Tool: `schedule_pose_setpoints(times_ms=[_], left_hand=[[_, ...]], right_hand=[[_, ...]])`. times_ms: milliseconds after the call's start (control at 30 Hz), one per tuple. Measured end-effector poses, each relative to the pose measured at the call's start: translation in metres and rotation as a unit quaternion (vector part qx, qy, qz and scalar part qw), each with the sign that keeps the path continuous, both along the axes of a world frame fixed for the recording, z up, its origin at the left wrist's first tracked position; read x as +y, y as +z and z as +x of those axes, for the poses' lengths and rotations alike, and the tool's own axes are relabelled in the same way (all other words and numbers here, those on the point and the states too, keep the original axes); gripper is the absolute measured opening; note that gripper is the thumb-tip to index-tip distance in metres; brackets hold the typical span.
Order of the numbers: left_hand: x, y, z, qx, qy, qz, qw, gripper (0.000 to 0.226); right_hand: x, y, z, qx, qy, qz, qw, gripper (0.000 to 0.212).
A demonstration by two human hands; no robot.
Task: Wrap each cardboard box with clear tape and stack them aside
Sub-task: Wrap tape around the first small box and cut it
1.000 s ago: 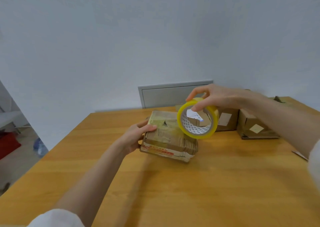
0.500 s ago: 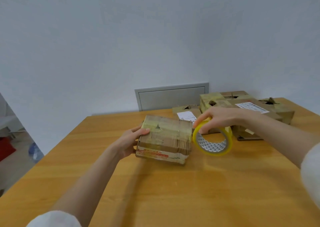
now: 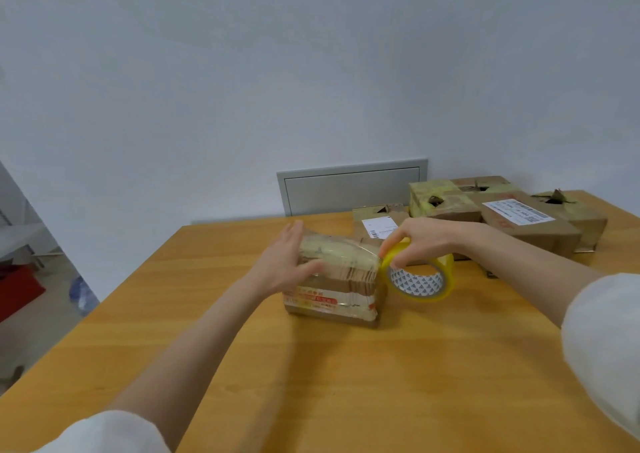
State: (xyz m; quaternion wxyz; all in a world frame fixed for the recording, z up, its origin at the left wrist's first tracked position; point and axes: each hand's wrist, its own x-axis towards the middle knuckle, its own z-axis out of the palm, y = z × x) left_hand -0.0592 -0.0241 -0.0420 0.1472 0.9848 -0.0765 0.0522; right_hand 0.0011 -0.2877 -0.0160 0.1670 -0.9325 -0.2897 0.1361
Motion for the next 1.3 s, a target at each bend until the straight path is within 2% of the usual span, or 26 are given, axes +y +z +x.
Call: schedule_pose_setpoints(times_ms=[67,133,333,433,600,767,867,900,967,1067,1133,1200,1300], left_hand=[[-0.011,-0.009,0.001,0.03,-0.026,0.101,0.994,0.09],[-0.017,-0.021,0.002,0.057,-0.023,0.138,0.989,0.084],[-0.025,-0.005,0.006,0.047,-0.008,0.157,0.986,0.079],[-0.045,-0.005,0.012,0.042,-0.042,0.132,0.99,0.07],[-0.054,-0.013,0.022,0.083,-0.064,0.159,0.982,0.063],[-0.076,-0.021,0.018,0.048,-0.107,0.153,0.981,0.056],[-0.077,-0.011,0.017,0.091,-0.102,0.134,0.982,0.066],[-0.077,-0.006,0.016,0.097,-0.094,0.127,0.983,0.074],[-0.085,-0.002,0.011,0.09,-0.078,0.128,0.985,0.095],[-0.095,-0.016,0.0,0.042,-0.085,0.238,0.967,0.109],[-0.091,-0.024,-0.002,0.009,-0.076,0.251,0.965,0.107],[-0.085,-0.026,-0.003,0.0,-0.067,0.223,0.972,0.105],[-0.079,-0.024,-0.008,-0.008,-0.055,0.168,0.984,0.102]], right_hand=[[0.001,-0.006,0.002,0.009,-0.007,0.004,1.0,0.03],[0.0,-0.011,0.004,0.016,-0.009,0.018,1.0,0.029],[-0.002,-0.013,0.006,0.028,-0.014,0.034,0.999,0.031],[-0.002,-0.013,0.006,0.028,-0.018,0.026,0.999,0.034],[-0.001,-0.015,0.006,0.027,-0.021,0.036,0.999,0.035],[-0.002,-0.016,0.004,0.027,-0.02,0.04,0.999,0.038],[-0.004,-0.02,0.002,0.016,-0.017,0.049,0.999,0.039],[-0.005,-0.022,0.001,0.012,-0.012,0.05,0.999,0.043],[-0.012,-0.026,-0.004,0.023,-0.021,0.075,0.997,0.066],[-0.033,-0.034,-0.014,0.073,-0.082,0.14,0.984,0.092],[-0.044,-0.042,-0.019,0.077,-0.105,0.136,0.982,0.09],[-0.045,-0.043,-0.023,0.054,-0.119,0.158,0.979,0.079],[-0.031,-0.021,-0.027,0.012,-0.139,0.274,0.952,0.063]])
